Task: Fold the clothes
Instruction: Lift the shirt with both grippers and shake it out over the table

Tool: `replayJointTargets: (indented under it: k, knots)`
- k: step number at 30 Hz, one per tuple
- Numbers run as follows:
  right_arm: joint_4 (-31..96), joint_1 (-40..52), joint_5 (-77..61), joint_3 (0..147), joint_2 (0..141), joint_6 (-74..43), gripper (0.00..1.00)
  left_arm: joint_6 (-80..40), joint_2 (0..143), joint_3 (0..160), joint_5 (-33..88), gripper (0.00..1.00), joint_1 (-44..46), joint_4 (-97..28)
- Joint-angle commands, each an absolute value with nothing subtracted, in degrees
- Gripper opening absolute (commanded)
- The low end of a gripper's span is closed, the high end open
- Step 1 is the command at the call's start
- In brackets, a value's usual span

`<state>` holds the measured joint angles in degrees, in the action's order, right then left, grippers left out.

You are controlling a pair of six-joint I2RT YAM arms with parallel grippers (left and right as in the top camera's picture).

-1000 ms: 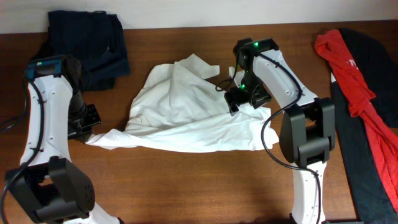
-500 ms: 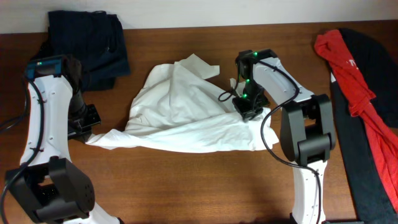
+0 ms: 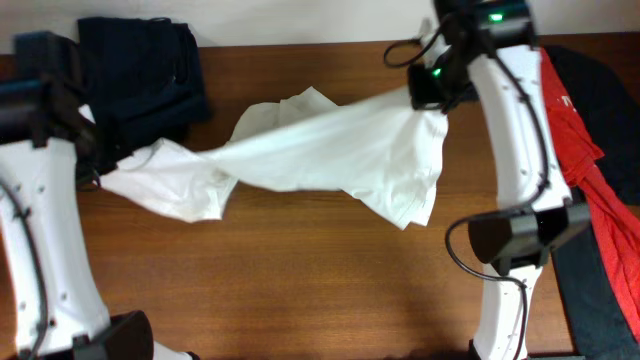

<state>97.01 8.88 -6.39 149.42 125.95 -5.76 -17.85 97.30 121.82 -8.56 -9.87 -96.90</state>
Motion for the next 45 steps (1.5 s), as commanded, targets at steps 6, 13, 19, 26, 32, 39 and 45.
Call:
replayJointTargets:
  k: [6, 13, 19, 26, 32, 39, 45]
  knots:
    - [97.32, -0.62, -3.81, 156.99, 106.41, -8.95, 0.04, -18.37, 90.11, 154.28, -16.47, 0.00, -9.85, -96.68]
    - [97.30, -9.91, -3.86, 156.99, 97.30, -8.91, 0.04, -18.46, 88.73, 163.74, -15.81, 0.01, -9.87, -95.20]
    - [96.68, -9.78, -6.22, 156.97, 103.94, -9.34, 0.04, -18.44, 100.07, 155.24, -6.17, 0.00, -9.85, -95.70]
    - [80.29, -8.21, -26.79, 157.18, 115.85, -11.38, 0.04, -16.34, 114.56, 153.36, -1.19, 0.01, -6.24, -75.46]
    - [77.30, -14.50, -28.05, 165.93, 108.07, -14.02, 0.04, -13.39, 106.80, 167.37, -3.18, 0.01, -6.35, -62.70]
    - [97.34, -9.85, -20.16, 160.81, 114.24, -7.27, 0.04, -13.52, 112.33, 157.99, -1.17, 0.00, -5.06, -86.50]
    - [97.34, 1.48, -14.37, 135.76, 115.15, -6.07, 0.04, -13.15, 122.76, 139.57, 5.17, 0.00, -4.60, -96.73]
